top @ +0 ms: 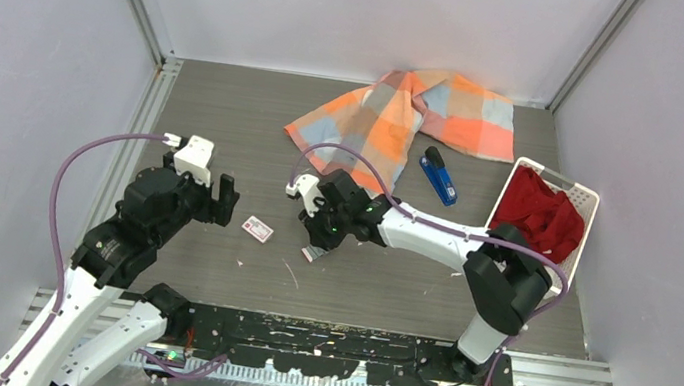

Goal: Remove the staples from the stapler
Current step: Place the staple in the staple box.

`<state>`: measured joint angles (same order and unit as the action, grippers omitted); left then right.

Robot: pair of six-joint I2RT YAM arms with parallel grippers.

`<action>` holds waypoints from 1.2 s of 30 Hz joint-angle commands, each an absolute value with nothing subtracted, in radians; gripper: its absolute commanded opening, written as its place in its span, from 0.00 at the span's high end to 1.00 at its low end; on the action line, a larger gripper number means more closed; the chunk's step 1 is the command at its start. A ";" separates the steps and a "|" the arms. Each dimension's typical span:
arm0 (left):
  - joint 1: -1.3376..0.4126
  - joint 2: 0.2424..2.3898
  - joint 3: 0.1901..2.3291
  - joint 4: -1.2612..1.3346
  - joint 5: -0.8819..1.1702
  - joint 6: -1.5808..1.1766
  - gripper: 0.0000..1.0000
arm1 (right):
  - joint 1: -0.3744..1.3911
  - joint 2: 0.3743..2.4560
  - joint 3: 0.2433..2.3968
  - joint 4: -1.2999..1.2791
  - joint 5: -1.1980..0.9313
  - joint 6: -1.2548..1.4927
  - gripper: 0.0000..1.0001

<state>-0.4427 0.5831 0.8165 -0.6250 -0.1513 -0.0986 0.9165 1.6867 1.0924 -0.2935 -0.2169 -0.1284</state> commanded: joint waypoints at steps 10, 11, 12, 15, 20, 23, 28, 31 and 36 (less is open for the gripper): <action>-0.434 0.584 0.824 -0.565 -0.127 -0.106 0.22 | 0.922 1.718 1.149 -0.285 -0.157 -0.132 0.84; -0.434 0.584 0.824 -0.565 -0.125 -0.106 0.22 | 0.922 1.720 1.148 -0.286 -0.156 -0.133 0.84; -0.433 0.585 0.823 -0.565 -0.124 -0.107 0.22 | 0.922 1.723 1.150 -0.288 -0.154 -0.135 0.84; -0.434 0.585 0.822 -0.565 -0.124 -0.107 0.22 | 0.922 1.728 1.152 -0.288 -0.148 -0.137 0.84; -0.433 0.586 0.823 -0.563 -0.121 -0.107 0.22 | 0.922 1.739 1.158 -0.293 -0.143 -0.139 0.84; -0.433 0.588 0.822 -0.563 -0.121 -0.107 0.22 | 0.922 1.742 1.158 -0.295 -0.143 -0.140 0.84; -0.432 0.590 0.822 -0.562 -0.117 -0.108 0.22 | 0.922 1.750 1.160 -0.298 -0.144 -0.140 0.84; -0.430 0.588 0.821 -0.562 -0.114 -0.108 0.22 | 0.922 1.758 1.165 -0.301 -0.144 -0.143 0.84; -0.429 0.588 0.821 -0.562 -0.112 -0.109 0.22 | 0.921 1.765 1.167 -0.299 -0.142 -0.145 0.84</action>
<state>-0.4362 0.5896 0.8165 -0.6182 -0.1287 -0.1009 0.9173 1.7660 1.1233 -0.3164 -0.1497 -0.1314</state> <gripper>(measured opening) 0.778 0.234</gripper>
